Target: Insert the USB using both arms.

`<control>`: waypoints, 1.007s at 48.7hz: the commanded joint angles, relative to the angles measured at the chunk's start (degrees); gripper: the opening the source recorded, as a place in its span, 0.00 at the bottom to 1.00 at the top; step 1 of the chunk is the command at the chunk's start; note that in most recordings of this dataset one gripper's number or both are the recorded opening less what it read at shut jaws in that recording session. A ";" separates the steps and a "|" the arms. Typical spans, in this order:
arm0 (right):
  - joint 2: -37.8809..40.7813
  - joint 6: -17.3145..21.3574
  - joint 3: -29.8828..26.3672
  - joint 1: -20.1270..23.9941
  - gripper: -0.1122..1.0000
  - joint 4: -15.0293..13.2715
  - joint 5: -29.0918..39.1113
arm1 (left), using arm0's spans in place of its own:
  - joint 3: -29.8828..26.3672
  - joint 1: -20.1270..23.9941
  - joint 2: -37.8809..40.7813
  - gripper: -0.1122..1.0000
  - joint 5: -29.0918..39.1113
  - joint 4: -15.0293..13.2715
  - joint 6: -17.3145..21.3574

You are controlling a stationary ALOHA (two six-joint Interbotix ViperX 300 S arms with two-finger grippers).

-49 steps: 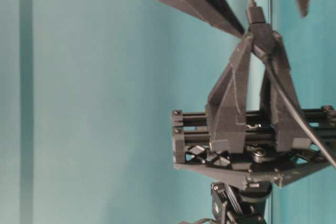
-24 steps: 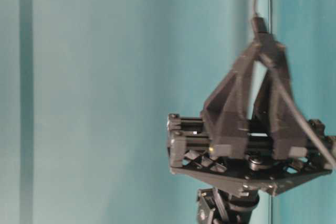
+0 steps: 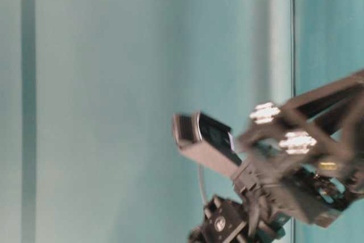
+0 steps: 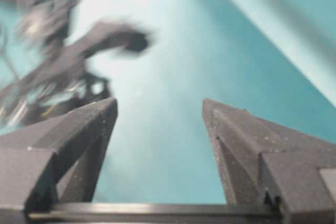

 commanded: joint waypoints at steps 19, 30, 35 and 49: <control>-2.37 0.18 2.02 -1.67 0.76 0.97 0.79 | -12.22 -3.25 5.10 0.27 27.77 -0.18 16.70; -3.96 0.18 2.72 -1.67 0.76 0.97 0.88 | -13.45 -3.34 5.71 0.27 27.69 -0.18 18.11; -5.19 0.09 3.34 -1.67 0.76 0.97 0.79 | -13.45 -3.78 5.80 0.27 27.33 -0.18 18.02; -7.03 0.09 4.48 -1.67 0.76 1.05 0.79 | -14.24 -4.75 5.54 0.52 27.95 -0.18 17.75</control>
